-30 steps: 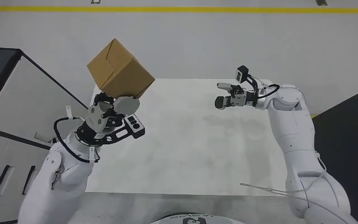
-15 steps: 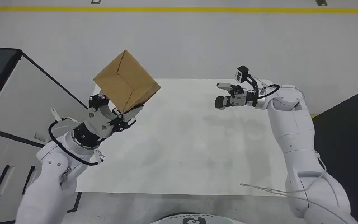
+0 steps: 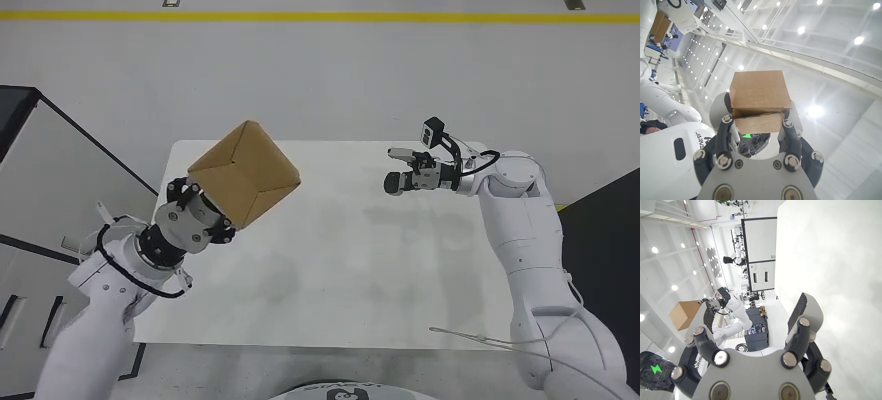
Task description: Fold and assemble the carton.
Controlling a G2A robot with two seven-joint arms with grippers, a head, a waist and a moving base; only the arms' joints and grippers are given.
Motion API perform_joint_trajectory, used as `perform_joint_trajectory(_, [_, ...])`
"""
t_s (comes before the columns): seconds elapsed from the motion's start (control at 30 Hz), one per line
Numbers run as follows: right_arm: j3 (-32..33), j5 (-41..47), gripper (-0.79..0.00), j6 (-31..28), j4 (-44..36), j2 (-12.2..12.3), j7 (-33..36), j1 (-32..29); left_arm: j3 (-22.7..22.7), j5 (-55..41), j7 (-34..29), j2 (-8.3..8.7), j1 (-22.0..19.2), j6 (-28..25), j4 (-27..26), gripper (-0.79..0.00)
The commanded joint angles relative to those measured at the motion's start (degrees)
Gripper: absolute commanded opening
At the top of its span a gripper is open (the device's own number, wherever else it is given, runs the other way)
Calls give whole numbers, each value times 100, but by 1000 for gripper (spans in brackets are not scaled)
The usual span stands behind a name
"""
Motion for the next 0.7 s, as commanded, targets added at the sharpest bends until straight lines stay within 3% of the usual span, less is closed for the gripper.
perform_joint_trajectory(0.0, [0,1,0,0,0,0,0,0,80,-254,-362,-11,-8,212,169,-785])
perform_joint_trajectory(0.17, [0,1,0,0,0,0,0,0,305,-477,-968,-40,-100,500,351,-785])
perform_joint_trajectory(0.37, [0,1,0,0,0,0,0,0,524,-217,-1179,-68,-211,517,424,-785])
perform_joint_trajectory(0.67, [0,1,0,0,0,0,0,0,344,128,-648,-67,-269,484,348,-785])
